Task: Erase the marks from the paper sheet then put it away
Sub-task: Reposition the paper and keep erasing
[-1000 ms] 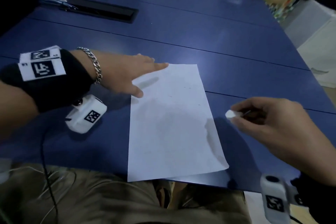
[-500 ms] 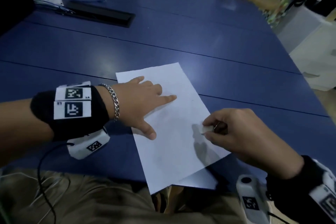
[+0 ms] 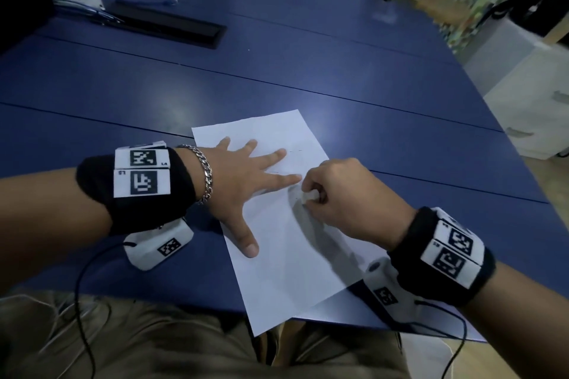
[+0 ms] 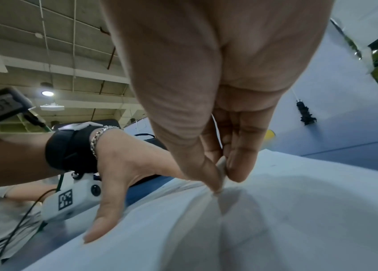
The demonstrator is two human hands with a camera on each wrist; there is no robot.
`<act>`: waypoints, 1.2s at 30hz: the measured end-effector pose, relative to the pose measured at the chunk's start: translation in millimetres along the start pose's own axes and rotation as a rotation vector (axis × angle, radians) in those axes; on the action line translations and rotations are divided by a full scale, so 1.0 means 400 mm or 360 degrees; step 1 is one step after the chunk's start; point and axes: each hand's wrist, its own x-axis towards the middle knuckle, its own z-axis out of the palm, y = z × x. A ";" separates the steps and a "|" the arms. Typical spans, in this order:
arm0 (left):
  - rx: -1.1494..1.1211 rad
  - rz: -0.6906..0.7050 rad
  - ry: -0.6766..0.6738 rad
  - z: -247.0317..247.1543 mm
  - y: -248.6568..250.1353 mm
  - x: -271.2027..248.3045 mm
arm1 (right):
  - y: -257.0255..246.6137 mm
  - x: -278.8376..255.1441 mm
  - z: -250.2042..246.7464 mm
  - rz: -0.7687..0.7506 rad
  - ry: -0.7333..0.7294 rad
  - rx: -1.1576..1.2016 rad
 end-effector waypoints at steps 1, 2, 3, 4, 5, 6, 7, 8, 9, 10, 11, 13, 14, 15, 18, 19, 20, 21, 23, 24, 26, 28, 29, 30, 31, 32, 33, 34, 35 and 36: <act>0.0003 -0.0005 0.0001 0.000 0.001 0.000 | -0.004 -0.001 0.004 -0.0013 -0.0005 -0.0018; 0.0004 -0.0013 -0.0003 0.001 0.002 -0.001 | -0.015 -0.005 0.008 -0.0042 -0.0033 -0.0031; 0.0007 -0.0016 -0.0002 0.001 0.004 -0.001 | -0.028 -0.013 0.012 -0.0077 -0.0077 -0.0034; 0.0010 -0.0015 0.0004 0.000 0.005 0.000 | -0.042 -0.020 0.013 -0.0113 -0.0128 -0.0033; 0.0013 -0.0014 0.0007 0.000 0.006 0.000 | -0.051 -0.026 0.015 -0.0152 -0.0174 -0.0024; 0.0019 -0.0016 0.0007 0.000 0.007 0.000 | -0.053 -0.025 0.013 -0.0170 -0.0202 -0.0023; 0.0026 -0.0021 0.0004 -0.001 0.007 -0.001 | -0.046 -0.019 0.010 -0.0172 -0.0201 -0.0031; 0.0034 -0.0026 -0.0002 -0.002 0.007 -0.001 | -0.033 -0.007 0.005 -0.0144 -0.0178 -0.0050; 0.0036 -0.0029 -0.0012 -0.004 0.008 -0.002 | -0.018 0.005 0.002 -0.0119 -0.0135 -0.0062; 0.0034 -0.0034 -0.0026 -0.006 0.009 -0.003 | -0.013 0.013 -0.004 -0.0096 -0.0097 -0.0067; 0.0033 -0.0037 -0.0036 -0.007 0.010 -0.004 | -0.012 0.016 -0.004 -0.0088 -0.0069 -0.0062; 0.0028 -0.0031 -0.0035 -0.008 0.011 -0.004 | -0.038 0.006 0.008 -0.0135 -0.0082 -0.0085; 0.0020 -0.0028 -0.0033 -0.007 0.011 -0.004 | -0.059 -0.007 0.018 -0.0175 -0.0130 -0.0094; 0.0014 -0.0029 -0.0033 -0.006 0.011 -0.005 | -0.076 -0.020 0.028 -0.0230 -0.0171 -0.0085; 0.0017 -0.0030 -0.0036 -0.004 0.011 -0.002 | -0.067 -0.016 0.028 -0.0265 -0.0227 -0.0073; 0.0018 -0.0030 -0.0037 -0.005 0.011 -0.001 | -0.047 -0.003 0.022 -0.0233 -0.0193 -0.0073; 0.0020 -0.0032 -0.0037 -0.006 0.011 -0.001 | -0.031 0.008 0.012 -0.0185 -0.0150 -0.0077; 0.0018 -0.0033 -0.0035 -0.006 0.010 -0.001 | -0.018 0.014 0.006 -0.0152 -0.0106 -0.0079; -0.0001 -0.0028 -0.0037 -0.005 0.009 -0.001 | -0.022 0.009 0.008 -0.0151 -0.0046 -0.0098; -0.0012 -0.0028 -0.0039 -0.004 0.008 0.000 | -0.035 0.000 0.015 -0.0177 -0.0050 -0.0097; -0.0021 -0.0031 -0.0040 -0.002 0.009 0.000 | -0.065 -0.022 0.033 -0.0272 -0.0133 -0.0090; -0.0016 -0.0036 -0.0049 -0.003 0.010 0.000 | -0.068 -0.021 0.036 -0.0301 -0.0192 -0.0070; -0.0015 -0.0038 -0.0055 -0.004 0.010 -0.001 | -0.055 -0.012 0.032 -0.0277 -0.0172 -0.0058; -0.0010 -0.0041 -0.0059 -0.006 0.010 -0.003 | -0.038 -0.002 0.023 -0.0229 -0.0125 -0.0059; -0.0002 -0.0043 -0.0059 -0.008 0.010 -0.004 | -0.017 0.006 0.010 -0.0164 -0.0062 -0.0059; 0.0012 -0.0049 -0.0055 -0.009 0.012 -0.005 | 0.006 0.011 -0.003 -0.0078 -0.0010 -0.0044; 0.0032 -0.0059 -0.0044 -0.009 0.014 -0.006 | 0.028 0.012 -0.016 -0.0002 0.0034 -0.0009; 0.0059 -0.0069 -0.0020 -0.008 0.018 -0.006 | 0.044 0.008 -0.025 0.0059 0.0049 0.0032; 0.0087 -0.0075 0.0014 -0.008 0.023 -0.007 | 0.055 0.003 -0.029 0.0092 0.0045 0.0062; 0.0108 -0.0073 0.0054 -0.007 0.027 -0.008 | 0.058 -0.004 -0.029 0.0103 0.0023 0.0067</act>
